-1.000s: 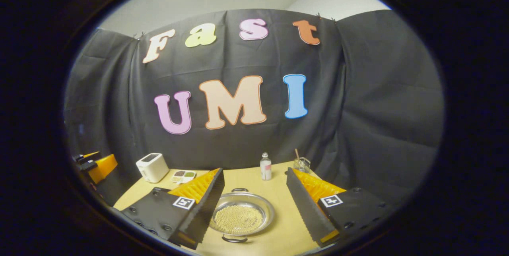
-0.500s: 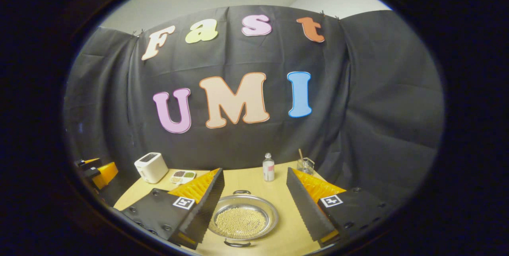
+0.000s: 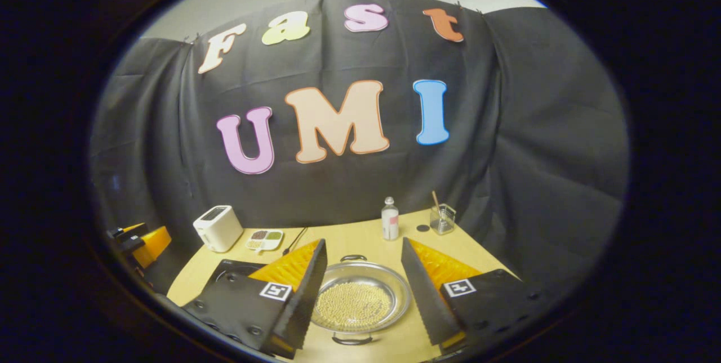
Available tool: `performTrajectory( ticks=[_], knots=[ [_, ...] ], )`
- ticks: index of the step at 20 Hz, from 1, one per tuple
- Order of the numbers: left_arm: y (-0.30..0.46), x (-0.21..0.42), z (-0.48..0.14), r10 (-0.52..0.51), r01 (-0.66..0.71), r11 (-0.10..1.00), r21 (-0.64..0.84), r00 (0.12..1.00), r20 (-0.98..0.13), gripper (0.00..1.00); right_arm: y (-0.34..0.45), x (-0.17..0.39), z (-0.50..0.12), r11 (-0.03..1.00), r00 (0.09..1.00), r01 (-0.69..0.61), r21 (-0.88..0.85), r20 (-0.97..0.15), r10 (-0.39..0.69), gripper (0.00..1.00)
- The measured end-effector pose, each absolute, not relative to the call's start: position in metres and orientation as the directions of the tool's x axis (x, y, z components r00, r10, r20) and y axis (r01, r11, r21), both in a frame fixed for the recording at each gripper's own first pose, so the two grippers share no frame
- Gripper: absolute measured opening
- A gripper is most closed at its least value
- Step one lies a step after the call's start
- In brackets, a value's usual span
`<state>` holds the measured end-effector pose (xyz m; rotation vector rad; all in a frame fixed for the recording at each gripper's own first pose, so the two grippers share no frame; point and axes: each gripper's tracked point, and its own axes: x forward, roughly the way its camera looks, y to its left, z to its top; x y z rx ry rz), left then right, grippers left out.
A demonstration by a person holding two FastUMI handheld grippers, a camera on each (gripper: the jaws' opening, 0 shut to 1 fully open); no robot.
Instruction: First push the handle of the pot to place it horizontally, then grasp the pot with both hands and set it on the induction cooktop.
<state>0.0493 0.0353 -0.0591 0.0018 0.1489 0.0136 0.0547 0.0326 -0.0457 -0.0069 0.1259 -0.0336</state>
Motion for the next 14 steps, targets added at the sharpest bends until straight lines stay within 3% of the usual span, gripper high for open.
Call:
performTrajectory(
  ticks=[1,2,3,5,6,7,10,12,14],
  knots=[
    [0.038,0.049,-0.060,0.015,-0.015,1.000,0.001,0.988,-0.151,0.96,0.032,0.055,-0.050,0.999,0.990,0.046,0.001,-0.136,-0.045,0.73],
    [0.039,0.048,-0.062,0.016,-0.016,1.000,-0.002,0.988,-0.154,0.96,0.032,0.054,-0.055,0.998,0.988,0.054,0.013,-0.145,-0.052,0.82],
    [0.042,0.048,-0.063,0.017,-0.018,1.000,-0.005,0.987,-0.159,0.96,0.033,0.052,-0.059,0.998,0.986,0.062,0.025,-0.157,-0.057,0.72],
    [0.047,0.047,-0.065,0.021,-0.022,1.000,-0.006,0.986,-0.164,0.99,0.036,0.051,-0.072,0.997,0.981,0.064,0.042,-0.186,-0.055,0.44],
    [0.049,0.046,-0.066,0.023,-0.024,1.000,-0.004,0.986,-0.164,0.93,0.036,0.049,-0.077,0.996,0.979,0.069,0.053,-0.195,-0.057,0.29],
    [0.052,0.045,-0.067,0.027,-0.028,1.000,-0.001,0.986,-0.165,0.93,0.038,0.049,-0.081,0.995,0.977,0.070,0.067,-0.207,-0.054,0.29],
    [0.062,0.042,-0.070,0.039,-0.039,0.999,0.001,0.985,-0.170,0.96,0.043,0.047,-0.108,0.991,0.958,0.072,0.116,-0.283,-0.036,0.00],
    [0.068,0.040,-0.074,0.047,-0.047,0.999,0.003,0.983,-0.177,0.99,0.045,0.044,-0.131,0.984,0.939,0.079,0.158,-0.344,-0.020,0.00],
    [0.073,0.038,-0.077,0.053,-0.053,0.999,0.006,0.982,-0.183,0.96,0.048,0.042,-0.156,0.976,0.914,0.085,0.200,-0.406,0.003,0.02]
  ],
)
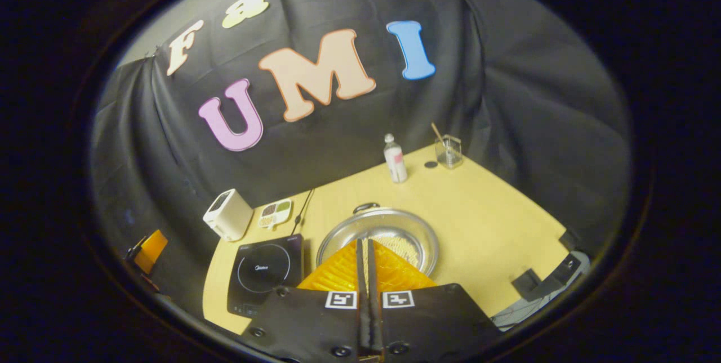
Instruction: First push the handle of the pot to place it horizontally, then grasp the pot with both hands and set it on the induction cooktop.
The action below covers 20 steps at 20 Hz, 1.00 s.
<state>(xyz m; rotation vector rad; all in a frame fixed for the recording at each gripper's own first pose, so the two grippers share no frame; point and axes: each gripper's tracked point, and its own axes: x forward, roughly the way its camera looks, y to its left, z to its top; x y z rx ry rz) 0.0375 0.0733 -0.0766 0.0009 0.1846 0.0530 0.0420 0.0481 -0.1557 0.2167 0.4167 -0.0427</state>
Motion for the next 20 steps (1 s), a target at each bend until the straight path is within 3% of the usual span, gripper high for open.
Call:
performTrajectory(
  ticks=[11,20],
  knots=[
    [0.104,0.028,-0.095,0.111,-0.110,0.994,0.015,0.971,-0.213,0.93,0.084,0.017,-0.290,0.960,0.670,0.095,0.262,-0.730,0.133,0.02],
    [0.101,0.030,-0.114,0.063,-0.069,0.997,-0.017,0.973,-0.220,0.96,0.105,0.020,-0.348,0.962,0.469,0.112,0.250,-0.866,0.171,0.00]
  ],
)
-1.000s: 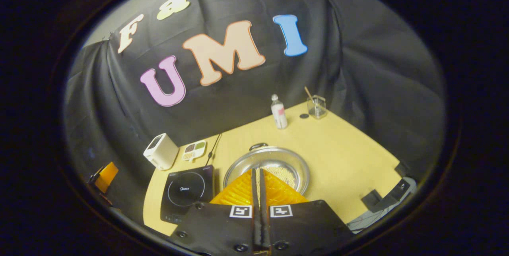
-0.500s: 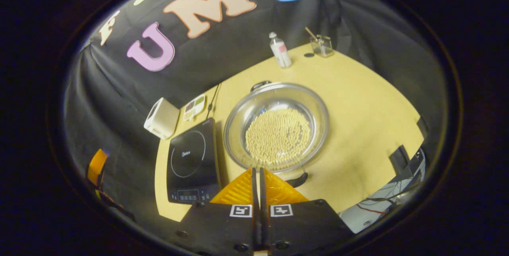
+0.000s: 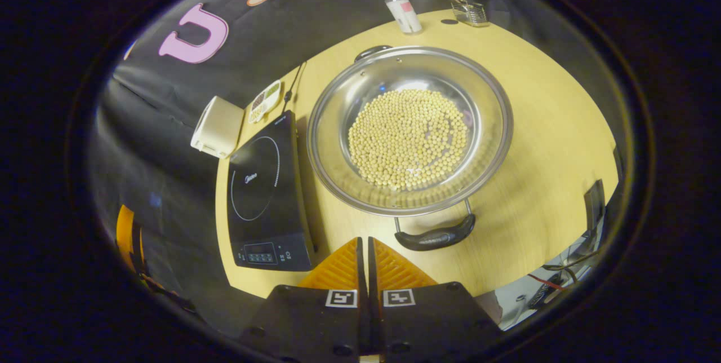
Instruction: First push the handle of the pot to place it horizontally, then grasp the pot with both hands and set it on the induction cooktop.
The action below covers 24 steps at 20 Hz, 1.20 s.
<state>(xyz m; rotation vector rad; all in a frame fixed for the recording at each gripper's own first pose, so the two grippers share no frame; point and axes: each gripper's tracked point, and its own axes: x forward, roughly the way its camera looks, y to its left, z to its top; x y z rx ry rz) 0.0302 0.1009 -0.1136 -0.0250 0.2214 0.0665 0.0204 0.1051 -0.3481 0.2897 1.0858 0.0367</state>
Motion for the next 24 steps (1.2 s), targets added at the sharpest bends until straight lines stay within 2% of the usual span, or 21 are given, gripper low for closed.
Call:
performTrajectory(
  ticks=[2,3,4,5,7,8,10,11,12,15,16,20,22,24],
  knots=[
    [0.103,0.032,-0.117,0.063,-0.073,0.997,-0.035,0.972,-0.225,0.96,0.103,0.021,-0.358,0.968,0.438,0.113,0.222,-0.886,0.152,0.03],
    [0.105,0.032,-0.120,0.068,-0.080,0.996,-0.046,0.971,-0.228,0.96,0.102,0.021,-0.362,0.971,0.422,0.114,0.209,-0.895,0.143,0.00],
    [0.109,0.032,-0.122,0.075,-0.089,0.995,-0.049,0.971,-0.228,0.96,0.100,0.020,-0.366,0.975,0.409,0.113,0.192,-0.903,0.131,0.03],
    [0.114,0.032,-0.122,0.085,-0.098,0.994,-0.046,0.971,-0.225,0.94,0.097,0.021,-0.370,0.978,0.400,0.111,0.178,-0.908,0.120,0.02],
    [0.123,0.031,-0.124,0.115,-0.124,0.992,-0.028,0.967,-0.226,0.96,0.095,0.024,-0.374,0.980,0.393,0.114,0.162,-0.914,0.105,0.00],
    [0.129,0.029,-0.126,0.130,-0.138,0.990,-0.018,0.964,-0.233,0.96,0.095,0.025,-0.376,0.981,0.390,0.111,0.161,-0.915,0.105,0.03],
    [0.134,0.026,-0.131,0.146,-0.153,0.988,-0.006,0.956,-0.255,0.96,0.091,0.026,-0.379,0.984,0.387,0.105,0.144,-0.917,0.093,0.02],
    [0.135,0.026,-0.134,0.148,-0.155,0.988,-0.007,0.953,-0.266,0.93,0.091,0.026,-0.379,0.985,0.383,0.101,0.141,-0.919,0.092,0.00],
    [0.134,0.026,-0.137,0.145,-0.153,0.988,-0.011,0.950,-0.276,0.99,0.090,0.025,-0.380,0.986,0.384,0.100,0.137,-0.919,0.089,0.02],
    [0.129,0.029,-0.141,0.135,-0.144,0.990,-0.009,0.946,-0.293,0.93,0.083,0.028,-0.382,0.986,0.383,0.111,0.122,-0.921,0.071,0.02],
    [0.126,0.030,-0.142,0.131,-0.139,0.990,-0.005,0.947,-0.293,0.96,0.079,0.029,-0.383,0.986,0.384,0.119,0.116,-0.921,0.062,0.02],
    [0.110,0.038,-0.141,0.098,-0.106,0.994,-0.010,0.951,-0.292,0.94,0.051,0.036,-0.379,0.982,0.390,0.164,0.099,-0.920,0.028,0.00],
    [0.102,0.041,-0.144,0.085,-0.093,0.996,-0.012,0.948,-0.306,0.94,0.034,0.036,-0.376,0.979,0.393,0.184,0.089,-0.920,0.010,0.02],
    [0.095,0.043,-0.145,0.076,-0.083,0.996,-0.010,0.946,-0.315,0.96,0.019,0.037,-0.373,0.976,0.386,0.202,0.076,-0.922,-0.008,0.02]
  ],
)
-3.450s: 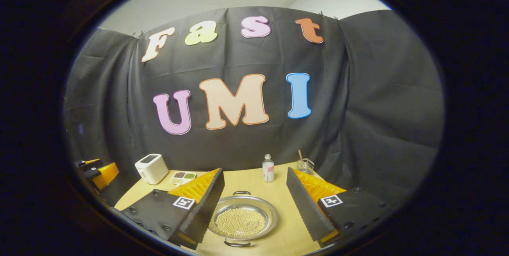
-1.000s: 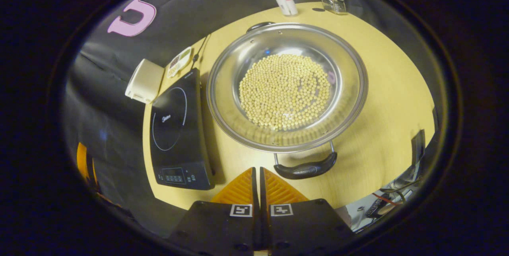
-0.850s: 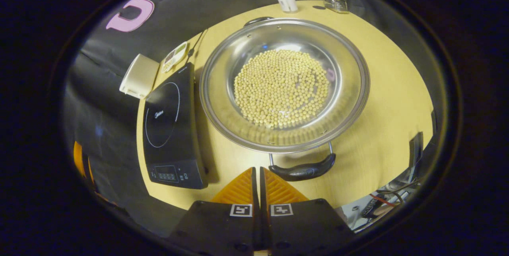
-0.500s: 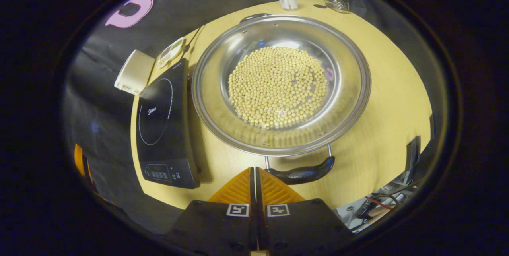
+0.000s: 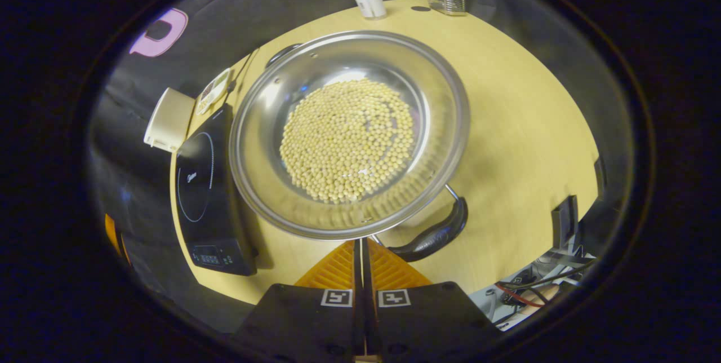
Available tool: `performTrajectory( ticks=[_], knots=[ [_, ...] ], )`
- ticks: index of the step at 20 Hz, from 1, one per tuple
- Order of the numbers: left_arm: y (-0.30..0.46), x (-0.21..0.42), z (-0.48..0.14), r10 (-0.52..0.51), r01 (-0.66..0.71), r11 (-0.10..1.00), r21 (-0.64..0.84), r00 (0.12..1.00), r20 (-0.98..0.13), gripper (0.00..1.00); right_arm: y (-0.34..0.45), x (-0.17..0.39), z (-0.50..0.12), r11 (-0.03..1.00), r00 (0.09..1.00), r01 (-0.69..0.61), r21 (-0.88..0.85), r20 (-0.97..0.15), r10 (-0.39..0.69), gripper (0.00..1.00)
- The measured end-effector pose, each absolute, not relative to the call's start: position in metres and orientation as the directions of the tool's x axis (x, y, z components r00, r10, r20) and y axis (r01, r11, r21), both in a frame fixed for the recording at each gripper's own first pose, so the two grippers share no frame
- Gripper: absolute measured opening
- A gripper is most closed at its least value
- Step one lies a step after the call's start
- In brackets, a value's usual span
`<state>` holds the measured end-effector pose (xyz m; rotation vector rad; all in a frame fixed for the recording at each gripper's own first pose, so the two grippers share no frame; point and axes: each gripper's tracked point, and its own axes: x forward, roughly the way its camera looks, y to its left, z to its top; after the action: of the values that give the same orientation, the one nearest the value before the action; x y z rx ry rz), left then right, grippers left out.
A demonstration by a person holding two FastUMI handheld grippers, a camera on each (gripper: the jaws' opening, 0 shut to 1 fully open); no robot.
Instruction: First push the handle of the pot to place it horizontally, then grasp the pot with both hands and set it on the induction cooktop.
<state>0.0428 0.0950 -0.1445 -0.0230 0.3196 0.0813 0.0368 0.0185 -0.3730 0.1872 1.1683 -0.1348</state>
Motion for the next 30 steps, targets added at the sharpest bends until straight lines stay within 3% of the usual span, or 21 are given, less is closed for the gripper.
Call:
performTrajectory(
  ticks=[4,5,7,8,16,22,23,30],
  knots=[
    [0.077,0.048,-0.146,0.068,-0.070,0.998,0.006,0.943,-0.327,0.93,-0.013,0.044,-0.367,0.975,0.385,0.218,0.045,-0.922,-0.043,0.02],
    [0.071,0.050,-0.145,0.065,-0.067,0.998,0.005,0.942,-0.330,0.96,-0.021,0.047,-0.365,0.976,0.386,0.216,0.039,-0.921,-0.048,0.02],
    [0.059,0.053,-0.146,0.067,-0.070,0.998,0.002,0.939,-0.338,0.93,-0.034,0.054,-0.363,0.975,0.385,0.218,0.041,-0.922,-0.047,0.03],
    [0.052,0.055,-0.146,0.070,-0.075,0.997,-0.002,0.938,-0.341,0.96,-0.039,0.059,-0.361,0.975,0.385,0.217,0.045,-0.922,-0.043,0.02],
    [-0.002,0.076,-0.149,0.087,-0.116,0.991,-0.059,0.929,-0.360,0.96,-0.086,0.105,-0.349,0.988,0.401,0.153,0.020,-0.915,-0.044,0.00],
    [-0.019,0.083,-0.153,0.134,-0.158,0.987,-0.032,0.914,-0.383,0.93,-0.101,0.145,-0.343,0.992,0.423,0.114,0.054,-0.906,0.001,0.01],
    [-0.023,0.083,-0.154,0.140,-0.165,0.986,-0.030,0.910,-0.391,0.96,-0.103,0.150,-0.342,0.993,0.426,0.105,0.061,-0.904,0.010,0.00],
    [-0.047,0.087,-0.161,0.160,-0.181,0.983,-0.011,0.891,-0.425,0.96,-0.107,0.171,-0.342,0.991,0.410,0.071,0.114,-0.909,0.076,0.02]
  ],
)
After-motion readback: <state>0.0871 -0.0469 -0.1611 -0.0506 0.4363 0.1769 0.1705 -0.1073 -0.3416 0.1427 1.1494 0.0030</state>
